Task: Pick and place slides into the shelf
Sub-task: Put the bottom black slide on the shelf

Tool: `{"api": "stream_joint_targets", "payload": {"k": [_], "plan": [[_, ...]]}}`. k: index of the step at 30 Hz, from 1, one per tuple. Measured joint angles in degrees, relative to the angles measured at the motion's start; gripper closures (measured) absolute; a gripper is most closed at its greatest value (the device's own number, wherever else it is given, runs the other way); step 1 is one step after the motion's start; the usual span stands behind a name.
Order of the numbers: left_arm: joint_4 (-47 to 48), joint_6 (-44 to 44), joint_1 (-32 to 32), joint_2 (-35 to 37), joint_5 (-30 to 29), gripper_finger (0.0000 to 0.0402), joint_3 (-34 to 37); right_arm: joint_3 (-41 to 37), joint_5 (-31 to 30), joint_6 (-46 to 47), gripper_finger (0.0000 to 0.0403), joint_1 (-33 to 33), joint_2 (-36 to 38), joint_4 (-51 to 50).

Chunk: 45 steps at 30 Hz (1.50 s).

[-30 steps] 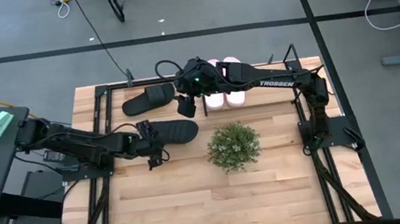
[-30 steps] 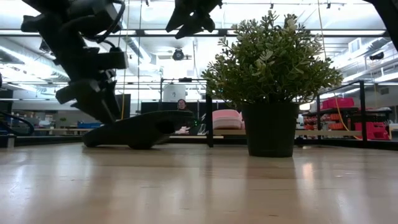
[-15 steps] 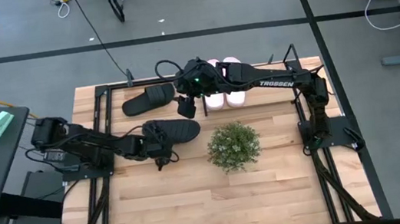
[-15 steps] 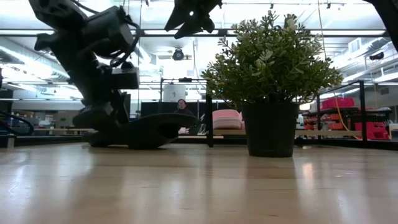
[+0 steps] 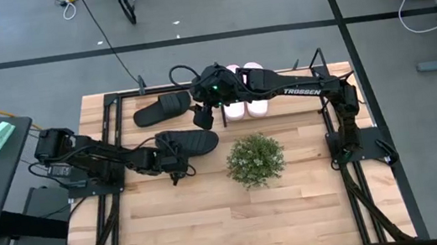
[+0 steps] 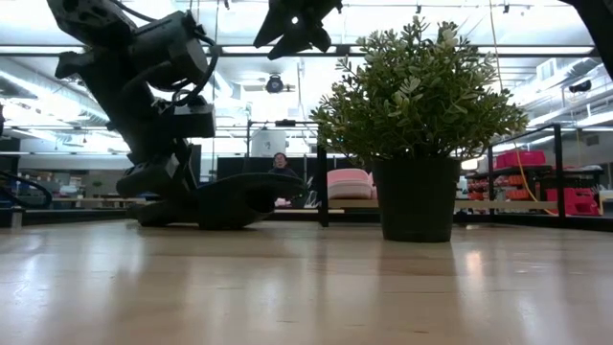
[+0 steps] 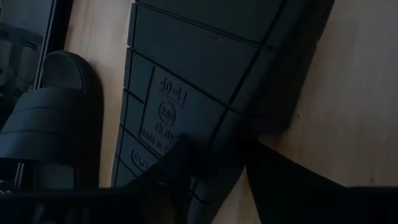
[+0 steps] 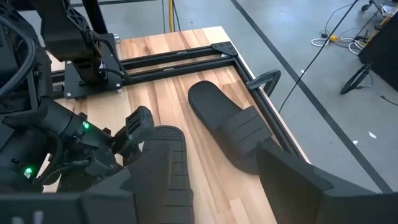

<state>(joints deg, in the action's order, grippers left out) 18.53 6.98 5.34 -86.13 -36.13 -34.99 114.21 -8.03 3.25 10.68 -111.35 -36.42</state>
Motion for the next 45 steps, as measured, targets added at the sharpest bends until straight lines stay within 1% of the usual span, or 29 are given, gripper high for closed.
{"api": "stream_joint_targets", "payload": {"k": [7,10,14,18,23,28,30,31,32,36,39,42,45], "plan": [[4.6,0.7,-0.2,-0.2,0.8,0.0269,-4.5,0.0,0.0,0.1,0.0180,0.0,0.0,0.0],[7.9,3.1,-0.3,-0.1,1.5,0.0270,-7.0,0.0,0.0,-0.1,0.0186,0.0,0.4,-0.2],[11.7,5.5,-1.2,1.0,4.7,0.0279,-8.7,0.0,0.0,-0.2,0.0193,0.0,2.8,-0.9],[16.8,8.5,-2.1,4.1,8.4,0.0280,-9.7,0.0,-0.3,-0.8,0.0200,0.1,5.8,-1.3],[21.5,12.2,-4.6,12.6,15.9,0.0289,-13.1,0.0,-0.5,-4.4,0.0204,0.1,10.7,-3.3],[21.6,15.1,-8.3,23.1,21.2,0.0318,-18.9,0.0,-0.8,-4.8,0.0204,0.1,15.4,-8.9],[20.5,16.8,-10.1,26.5,22.4,0.0380,-21.6,0.0,-1.2,-4.6,0.0205,0.1,17.2,-11.1],[19.9,17.9,-11.0,27.6,22.9,0.0394,-23.0,0.0,-1.7,-4.4,0.0206,0.1,18.0,-12.3],[18.4,19.1,-11.8,28.8,23.2,0.0399,-24.4,0.0,-2.0,-3.9,0.0206,0.1,18.9,-13.6],[13.4,22.4,-14.2,31.7,23.6,0.0401,-29.4,0.0,-3.0,-1.6,0.0206,0.1,21.7,-17.4],[14.1,21.5,-15.4,31.9,24.1,0.0402,-32.6,0.0,-3.0,-0.4,0.0206,0.1,23.5,-19.3],[14.8,21.0,-15.6,31.9,24.1,0.0400,-33.7,0.0,-3.1,0.7,0.0206,-0.1,24.8,-20.4],[16.2,21.5,-15.6,31.8,24.2,0.0387,-33.6,0.0,-3.1,1.3,0.0206,-0.1,25.4,-20.9]]}}
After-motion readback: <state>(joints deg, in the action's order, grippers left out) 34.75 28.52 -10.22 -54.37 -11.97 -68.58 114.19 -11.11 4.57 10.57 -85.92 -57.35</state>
